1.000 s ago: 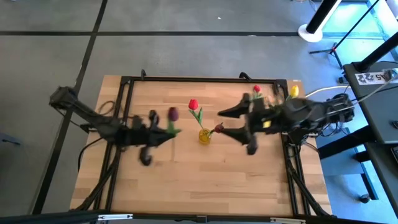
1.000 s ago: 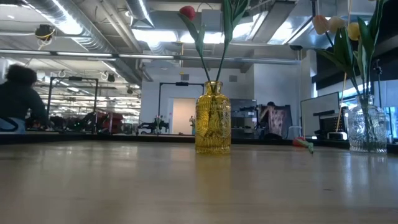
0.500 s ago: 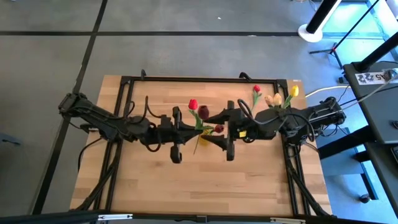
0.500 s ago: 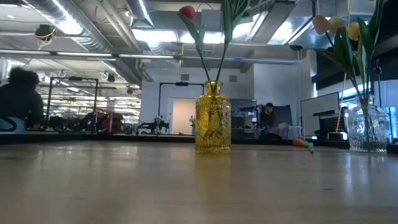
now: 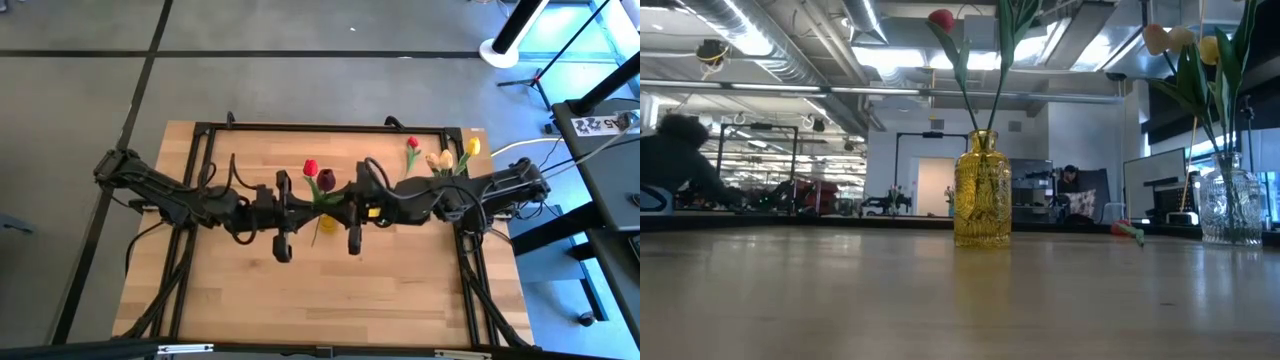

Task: Sort flowers into vase by color
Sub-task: Put the dark red tulip into the yellow transparent vase

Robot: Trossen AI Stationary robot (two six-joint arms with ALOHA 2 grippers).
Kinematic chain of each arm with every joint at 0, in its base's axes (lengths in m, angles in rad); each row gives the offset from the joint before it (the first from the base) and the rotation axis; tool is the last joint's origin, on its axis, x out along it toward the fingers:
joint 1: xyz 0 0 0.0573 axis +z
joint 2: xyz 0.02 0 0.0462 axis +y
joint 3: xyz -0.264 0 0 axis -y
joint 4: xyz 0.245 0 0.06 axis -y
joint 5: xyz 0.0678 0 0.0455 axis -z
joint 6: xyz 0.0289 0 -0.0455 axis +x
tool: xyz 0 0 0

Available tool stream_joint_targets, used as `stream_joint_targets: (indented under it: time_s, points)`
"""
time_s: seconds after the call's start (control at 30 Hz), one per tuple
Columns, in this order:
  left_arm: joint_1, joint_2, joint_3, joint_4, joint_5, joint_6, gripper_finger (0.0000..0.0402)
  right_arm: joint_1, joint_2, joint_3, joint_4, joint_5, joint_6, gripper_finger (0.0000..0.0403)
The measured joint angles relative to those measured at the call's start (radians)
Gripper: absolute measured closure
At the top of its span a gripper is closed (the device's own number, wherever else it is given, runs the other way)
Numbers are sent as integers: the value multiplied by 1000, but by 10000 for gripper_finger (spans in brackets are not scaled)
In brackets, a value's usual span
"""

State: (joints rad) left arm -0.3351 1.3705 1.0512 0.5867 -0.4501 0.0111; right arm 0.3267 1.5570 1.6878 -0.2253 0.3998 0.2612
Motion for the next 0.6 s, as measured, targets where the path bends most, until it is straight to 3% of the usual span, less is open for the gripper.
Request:
stream_joint_targets:
  time_s: [0.13,0.23,0.37,0.5,0.6]
  points:
    - [-14,-8,0,-36,11,-1,345,0,12,0,-3,-1,24,390]
    - [-52,-43,0,-96,-18,0,317,1,12,0,0,16,29,385]
    - [-138,-151,0,-300,-90,-26,289,1,-25,-1,-5,57,-18,395]
    - [-248,-263,0,-516,-142,-187,281,0,-84,1,-16,135,-89,393]
    - [-326,-299,-1,-575,-165,-278,286,-6,-96,1,-20,190,-150,397]
